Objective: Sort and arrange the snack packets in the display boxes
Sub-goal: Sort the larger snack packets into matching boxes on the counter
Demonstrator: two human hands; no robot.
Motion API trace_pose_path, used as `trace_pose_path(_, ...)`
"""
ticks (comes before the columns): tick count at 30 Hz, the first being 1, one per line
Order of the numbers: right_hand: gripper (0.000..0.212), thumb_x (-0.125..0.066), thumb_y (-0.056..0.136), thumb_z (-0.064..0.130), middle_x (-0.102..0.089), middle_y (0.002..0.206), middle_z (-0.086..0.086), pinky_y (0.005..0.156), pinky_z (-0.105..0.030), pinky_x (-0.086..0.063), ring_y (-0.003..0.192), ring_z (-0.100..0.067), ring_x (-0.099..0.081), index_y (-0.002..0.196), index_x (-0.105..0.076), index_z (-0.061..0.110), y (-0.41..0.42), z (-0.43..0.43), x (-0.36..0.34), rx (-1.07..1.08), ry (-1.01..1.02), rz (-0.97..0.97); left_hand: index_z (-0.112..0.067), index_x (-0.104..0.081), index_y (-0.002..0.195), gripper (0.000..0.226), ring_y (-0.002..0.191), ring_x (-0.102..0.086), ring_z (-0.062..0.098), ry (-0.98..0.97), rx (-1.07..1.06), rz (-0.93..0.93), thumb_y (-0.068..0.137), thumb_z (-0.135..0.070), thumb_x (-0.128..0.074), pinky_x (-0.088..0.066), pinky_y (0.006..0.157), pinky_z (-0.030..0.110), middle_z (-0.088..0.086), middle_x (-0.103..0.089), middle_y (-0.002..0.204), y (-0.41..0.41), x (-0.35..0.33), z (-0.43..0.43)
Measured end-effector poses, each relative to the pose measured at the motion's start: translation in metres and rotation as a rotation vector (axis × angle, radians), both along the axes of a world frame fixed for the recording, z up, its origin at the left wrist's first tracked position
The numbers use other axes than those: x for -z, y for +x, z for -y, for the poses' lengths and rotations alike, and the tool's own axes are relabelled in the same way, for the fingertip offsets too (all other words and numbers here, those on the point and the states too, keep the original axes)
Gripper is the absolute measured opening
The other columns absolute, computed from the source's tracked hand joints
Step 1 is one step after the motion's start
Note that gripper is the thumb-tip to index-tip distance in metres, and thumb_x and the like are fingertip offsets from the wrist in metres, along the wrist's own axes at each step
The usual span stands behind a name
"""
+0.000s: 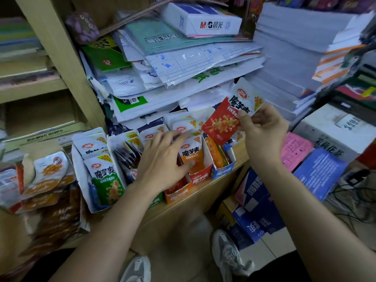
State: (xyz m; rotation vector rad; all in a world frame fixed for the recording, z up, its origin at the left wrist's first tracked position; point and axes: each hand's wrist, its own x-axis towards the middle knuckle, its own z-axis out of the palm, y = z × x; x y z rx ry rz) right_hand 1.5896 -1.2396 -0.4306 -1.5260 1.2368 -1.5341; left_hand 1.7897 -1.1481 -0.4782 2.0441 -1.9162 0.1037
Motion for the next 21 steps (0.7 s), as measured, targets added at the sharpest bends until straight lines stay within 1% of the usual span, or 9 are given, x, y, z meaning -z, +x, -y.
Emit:
trace_pose_path(1,0.010,-0.072,0.092,0.019,-0.073,0.086,-0.007,0.069,-0.051,-0.061,0.078,-0.028,-0.071,0.087,-0.065,0.022,0.000,0.000,0.001,-0.005,0.006,0.002,-0.034,-0.046,0.148,0.069,0.131,-0.042,0.020,-0.026,0.009,-0.048,0.086,-0.062,-0.064,-0.036,0.108,0.042,-0.007,-0.050,0.146,0.000,0.000,0.000)
trace_pose_path(3,0.010,-0.072,0.093,0.020,-0.073,0.087,-0.007,0.069,-0.051,-0.061,0.080,-0.027,-0.072,0.087,-0.063,0.022,0.000,0.000,0.001,-0.012,0.022,0.018,-0.035,-0.066,0.126,0.045,0.121,-0.051,0.018,-0.097,0.047,-0.171,0.085,-0.050,-0.073,-0.039,0.102,0.042,-0.010,-0.061,0.130,0.001,-0.003,-0.003)
trace_pose_path(5,0.009,-0.071,0.094,0.021,-0.074,0.090,-0.004,0.071,-0.049,-0.062,0.083,-0.022,-0.073,0.090,-0.063,0.018,-0.001,0.001,0.002,-0.015,0.048,0.057,-0.032,-0.076,0.105,0.023,0.112,-0.059,0.016,-0.143,0.115,-0.238,0.083,-0.038,-0.079,-0.041,0.099,0.042,-0.013,-0.067,0.119,0.002,-0.003,-0.006)
trace_pose_path(7,0.008,-0.071,0.094,0.021,-0.074,0.092,-0.003,0.073,-0.046,-0.063,0.086,-0.019,-0.073,0.093,-0.063,0.018,-0.003,0.002,0.002,-0.025,0.065,0.086,-0.032,-0.079,0.090,0.010,0.105,-0.063,0.012,-0.143,0.188,-0.261,0.081,-0.033,-0.083,-0.043,0.098,0.042,-0.015,-0.071,0.113,0.003,-0.002,-0.012)
trace_pose_path(10,0.011,-0.072,0.093,0.017,-0.074,0.089,-0.003,0.072,-0.043,-0.063,0.083,-0.021,-0.074,0.089,-0.064,0.022,-0.003,0.002,0.002,-0.059,0.066,0.099,-0.034,-0.079,0.081,0.007,0.100,-0.064,0.006,-0.094,0.266,-0.277,0.079,-0.031,-0.085,-0.048,0.093,0.040,-0.021,-0.071,0.107,0.003,-0.001,-0.021)
trace_pose_path(13,0.017,-0.072,0.092,0.012,-0.073,0.085,-0.013,0.069,-0.041,-0.063,0.080,-0.030,-0.073,0.084,-0.062,0.023,-0.001,0.001,0.000,-0.089,0.068,0.099,-0.034,-0.079,0.076,0.011,0.096,-0.064,0.000,-0.094,0.310,-0.261,0.075,-0.027,-0.088,-0.054,0.085,0.037,-0.022,-0.074,0.102,0.002,0.003,-0.026)
trace_pose_path(17,0.019,-0.070,0.093,0.009,-0.074,0.095,-0.016,0.075,-0.051,-0.062,0.089,-0.034,-0.071,0.090,-0.065,0.027,0.000,-0.001,0.002,-0.182,0.111,0.106,-0.035,-0.079,0.076,0.013,0.091,-0.065,-0.005,-0.091,0.304,-0.268,0.072,-0.027,-0.088,-0.058,0.078,0.035,-0.025,-0.075,0.094,-0.001,0.003,-0.026)
trace_pose_path(19,0.019,-0.070,0.093,0.009,-0.075,0.095,-0.013,0.077,-0.052,-0.061,0.090,-0.030,-0.072,0.092,-0.065,0.028,0.001,0.000,0.004,-0.204,0.134,0.081,-0.035,-0.078,0.076,0.010,0.091,-0.066,-0.004,-0.094,0.302,-0.261,0.073,-0.030,-0.087,-0.059,0.076,0.036,-0.024,-0.075,0.091,-0.002,0.003,-0.027)
trace_pose_path(21,0.016,-0.070,0.093,0.011,-0.076,0.094,-0.006,0.076,-0.051,-0.062,0.087,-0.021,-0.074,0.096,-0.065,0.025,0.003,0.001,0.009,-0.207,0.149,0.081,-0.034,-0.078,0.075,0.009,0.091,-0.067,-0.003,-0.116,0.305,-0.239,0.073,-0.033,-0.087,-0.059,0.074,0.037,-0.022,-0.075,0.090,-0.003,0.004,-0.028)
